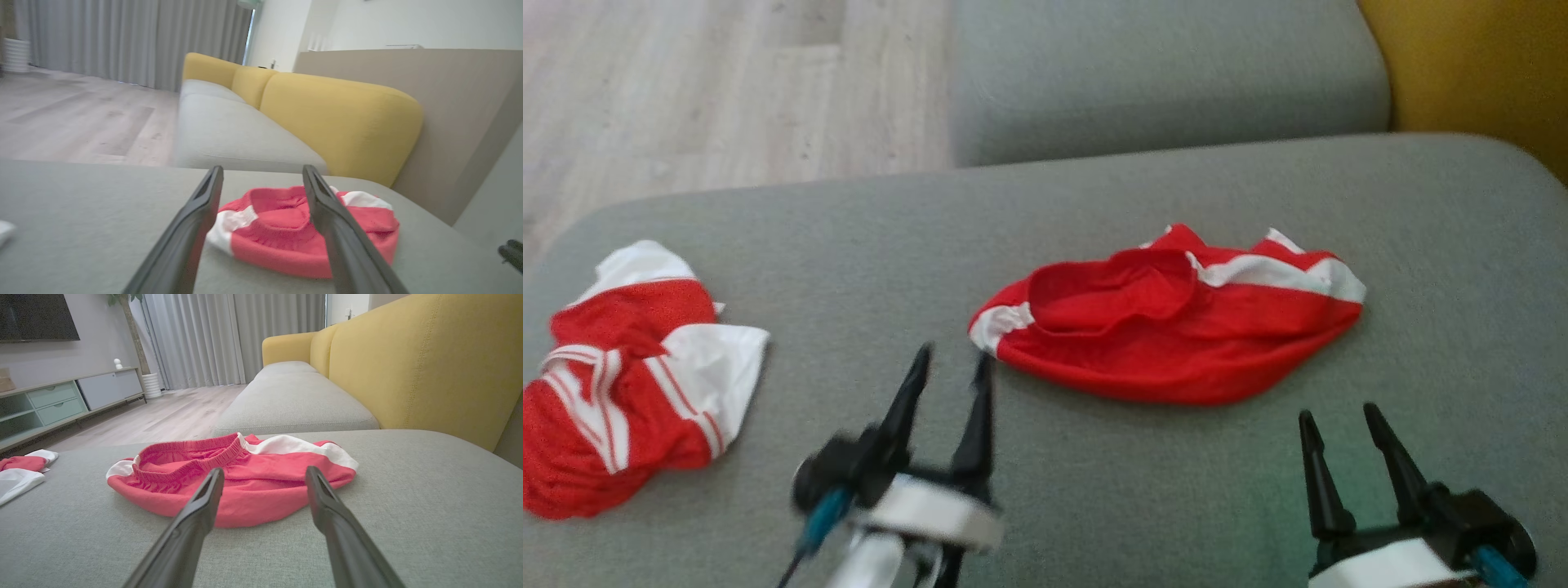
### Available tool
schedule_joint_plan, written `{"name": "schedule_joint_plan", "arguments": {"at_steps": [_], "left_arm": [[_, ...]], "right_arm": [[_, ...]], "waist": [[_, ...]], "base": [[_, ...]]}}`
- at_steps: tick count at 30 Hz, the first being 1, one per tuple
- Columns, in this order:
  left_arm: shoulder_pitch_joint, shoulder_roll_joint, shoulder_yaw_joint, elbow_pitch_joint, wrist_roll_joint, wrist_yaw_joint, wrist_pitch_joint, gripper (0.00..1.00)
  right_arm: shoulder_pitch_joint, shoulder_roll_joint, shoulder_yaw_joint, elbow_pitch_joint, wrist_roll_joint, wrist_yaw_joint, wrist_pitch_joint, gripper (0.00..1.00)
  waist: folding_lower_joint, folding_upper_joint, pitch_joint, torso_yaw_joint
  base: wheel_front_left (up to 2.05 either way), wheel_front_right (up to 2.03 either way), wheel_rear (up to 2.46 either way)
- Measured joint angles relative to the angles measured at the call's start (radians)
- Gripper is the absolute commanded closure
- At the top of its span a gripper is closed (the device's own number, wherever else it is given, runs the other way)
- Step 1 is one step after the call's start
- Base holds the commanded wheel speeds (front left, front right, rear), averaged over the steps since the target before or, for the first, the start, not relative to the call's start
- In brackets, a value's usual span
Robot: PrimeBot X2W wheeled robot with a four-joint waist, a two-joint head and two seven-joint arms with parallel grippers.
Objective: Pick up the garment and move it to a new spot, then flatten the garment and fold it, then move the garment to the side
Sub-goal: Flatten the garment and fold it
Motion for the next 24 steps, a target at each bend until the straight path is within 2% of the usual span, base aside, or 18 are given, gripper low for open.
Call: {"name": "schedule_joint_plan", "arguments": {"at_steps": [3, 8, 15, 24], "left_arm": [[-0.137, -0.001, -0.101, 0.049, -0.108, -0.017, 0.036, 0.00], [-0.376, -0.007, -0.275, 0.092, -0.304, -0.023, 0.163, 0.00], [-0.636, -0.008, -0.425, 0.183, -0.549, 0.040, 0.290, 0.00], [-0.759, -0.009, -0.530, 0.288, -0.805, 0.083, 0.361, 0.00]], "right_arm": [[-0.025, 0.000, 0.006, -0.011, -0.014, 0.000, 0.000, 0.00], [-0.087, 0.000, 0.018, -0.032, -0.031, 0.000, 0.000, 0.00], [-0.168, -0.001, 0.039, -0.061, -0.038, 0.000, 0.000, 0.00], [-0.187, -0.001, 0.051, -0.062, -0.030, 0.000, 0.000, 0.00]], "waist": [[0.0000, 0.0000, 0.033, -0.026], [0.0002, 0.0000, 0.117, -0.063], [0.0002, 0.0000, 0.233, -0.136], [0.0001, -0.0001, 0.331, -0.229]], "base": [[0.00, 0.00, 0.00], [0.00, 0.00, 0.00], [0.00, 0.00, 0.00], [0.00, 0.00, 0.00]]}}
